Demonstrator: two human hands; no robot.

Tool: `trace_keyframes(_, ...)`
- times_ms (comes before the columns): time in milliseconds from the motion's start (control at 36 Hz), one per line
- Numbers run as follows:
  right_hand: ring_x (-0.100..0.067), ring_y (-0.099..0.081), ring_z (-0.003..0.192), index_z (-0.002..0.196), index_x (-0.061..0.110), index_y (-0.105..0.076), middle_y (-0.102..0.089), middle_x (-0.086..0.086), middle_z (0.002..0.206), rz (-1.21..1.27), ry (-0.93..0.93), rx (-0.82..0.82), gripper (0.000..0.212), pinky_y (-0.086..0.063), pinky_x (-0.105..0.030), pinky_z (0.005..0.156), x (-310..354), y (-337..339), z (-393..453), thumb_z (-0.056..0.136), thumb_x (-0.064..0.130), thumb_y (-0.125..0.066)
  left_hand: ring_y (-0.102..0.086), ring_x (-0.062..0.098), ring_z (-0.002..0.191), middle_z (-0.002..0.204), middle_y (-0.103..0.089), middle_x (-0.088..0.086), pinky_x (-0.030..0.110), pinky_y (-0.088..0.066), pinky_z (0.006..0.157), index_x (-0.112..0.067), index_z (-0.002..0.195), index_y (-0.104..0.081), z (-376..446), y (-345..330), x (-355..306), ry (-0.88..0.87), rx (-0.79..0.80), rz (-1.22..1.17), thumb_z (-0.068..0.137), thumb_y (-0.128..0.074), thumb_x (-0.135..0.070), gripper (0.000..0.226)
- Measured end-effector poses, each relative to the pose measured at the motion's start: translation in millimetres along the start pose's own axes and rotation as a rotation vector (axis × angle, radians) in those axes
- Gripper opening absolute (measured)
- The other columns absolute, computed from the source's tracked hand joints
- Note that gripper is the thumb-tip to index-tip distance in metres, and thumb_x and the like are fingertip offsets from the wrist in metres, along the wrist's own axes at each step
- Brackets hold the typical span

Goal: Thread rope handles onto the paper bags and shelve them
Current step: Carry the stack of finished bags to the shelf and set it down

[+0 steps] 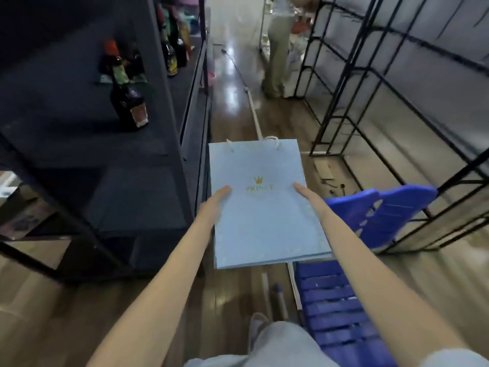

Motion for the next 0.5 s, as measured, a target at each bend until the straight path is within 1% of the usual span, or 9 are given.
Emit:
trace_keyframes(56, -0.025, -0.070, 0.086, 0.120, 0.012, -0.062, -0.070, -0.009, 0.108, 0.020, 0.033, -0.031, 0.055, -0.055, -0.035, 0.074, 19.4, 9.4, 4.4, 0.075, 0.042, -0.069, -0.038, 0.028, 0.136, 0.148, -0.041, 0.000, 0.053, -0.028, 0.112, -0.026, 0.140, -0.045, 12.4, -21.0, -22.0, -0.001, 0.048, 0.002, 0.038, -0.079, -0.076, 0.119)
trace_keyframes(83, -0.026, -0.070, 0.087, 0.122, 0.011, -0.062, -0.069, -0.011, 0.111, 0.034, 0.045, -0.028, 0.061, -0.055, -0.035, 0.074, 29.1, 13.5, 8.2, 0.072, 0.043, -0.072, -0.035, 0.027, 0.138, 0.150, -0.038, 0.000, 0.052, -0.025, 0.114, -0.023, 0.143, -0.042, 8.9, -37.0, -41.5, -0.005, 0.052, 0.011, 0.049, -0.076, -0.074, 0.113)
trace_keyframes(139, -0.026, -0.071, 0.081, 0.113, 0.010, -0.067, -0.071, -0.011, 0.103, 0.058, 0.060, -0.021, 0.044, -0.057, -0.033, 0.068, 49.6, 19.1, 16.8, 0.083, 0.041, -0.063, -0.028, 0.024, 0.141, 0.153, -0.031, 0.002, 0.041, -0.020, 0.117, -0.015, 0.147, -0.033, 4.1, -67.1, -79.4, -0.045, 0.011, 0.074, 0.084, -0.061, -0.053, 0.079)
trace_keyframes(167, -0.025, -0.071, 0.075, 0.103, 0.010, -0.071, -0.073, -0.011, 0.095, 0.081, 0.064, -0.001, 0.036, -0.058, -0.031, 0.062, 60.8, 20.0, 20.8, 0.089, 0.039, -0.056, -0.026, 0.022, 0.142, 0.154, -0.029, 0.002, 0.036, -0.019, 0.114, -0.012, 0.147, -0.031, 12.0, -76.0, -90.5, -0.063, -0.006, 0.093, 0.094, -0.051, -0.040, 0.063)
trace_keyframes(194, -0.024, -0.071, 0.071, 0.095, 0.011, -0.074, -0.074, -0.010, 0.089, 0.089, 0.072, 0.021, 0.034, -0.057, -0.030, 0.058, 72.2, 21.3, 26.6, 0.091, 0.038, -0.053, -0.025, 0.021, 0.142, 0.154, -0.029, 0.003, 0.033, -0.020, 0.112, -0.011, 0.147, -0.030, 25.9, -81.4, -97.9, -0.072, -0.004, 0.114, 0.097, -0.045, -0.033, 0.056)
trace_keyframes(250, -0.024, -0.071, 0.076, 0.097, 0.012, -0.075, -0.073, -0.011, 0.095, 0.071, 0.113, 0.027, 0.036, -0.058, -0.032, 0.061, 94.0, 25.7, 39.3, 0.076, 0.041, -0.070, -0.029, 0.020, 0.140, 0.151, -0.034, 0.001, 0.030, -0.024, 0.108, -0.014, 0.146, -0.034, 50.5, -92.4, -111.1, -0.067, 0.024, 0.157, 0.097, -0.045, -0.031, 0.053)
trace_keyframes(306, -0.027, -0.069, 0.089, 0.119, 0.013, -0.064, -0.067, -0.012, 0.114, 0.031, 0.147, 0.026, 0.078, -0.058, -0.037, 0.072, 114.6, 35.0, 58.0, 0.053, 0.046, -0.087, -0.033, 0.020, 0.138, 0.147, -0.038, -0.001, 0.030, -0.025, 0.107, -0.015, 0.144, -0.038, 68.7, -101.5, -124.7, -0.080, 0.013, 0.176, 0.096, -0.046, -0.032, 0.051)
trace_keyframes(417, -0.030, -0.065, 0.106, 0.133, 0.017, -0.054, -0.062, -0.010, 0.126, -0.022, 0.172, -0.008, 0.099, -0.051, -0.044, 0.088, 147.7, 44.7, 90.5, 0.047, 0.051, -0.089, -0.032, 0.017, 0.138, 0.147, -0.038, -0.002, 0.028, -0.023, 0.107, -0.013, 0.142, -0.039, 100.2, -115.5, -148.7, -0.124, -0.028, 0.209, 0.099, -0.040, -0.026, 0.046)
trace_keyframes(500, -0.032, -0.063, 0.109, 0.129, 0.018, -0.058, -0.063, -0.009, 0.125, -0.041, 0.192, -0.061, 0.104, -0.046, -0.050, 0.099, 166.6, 56.3, 120.0, 0.038, 0.056, -0.091, -0.031, 0.013, 0.137, 0.147, -0.036, -0.004, 0.025, -0.022, 0.106, -0.013, 0.143, -0.037, 126.1, -120.8, -162.9, -0.146, -0.039, 0.221, 0.100, -0.037, -0.025, 0.045)
Point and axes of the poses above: each hand's wrist, its own z-axis towards the middle knuckle, its own y-axis out of the back of the hand, x = y × z, the point moved 5 cm from there along z, towards the middle knuckle
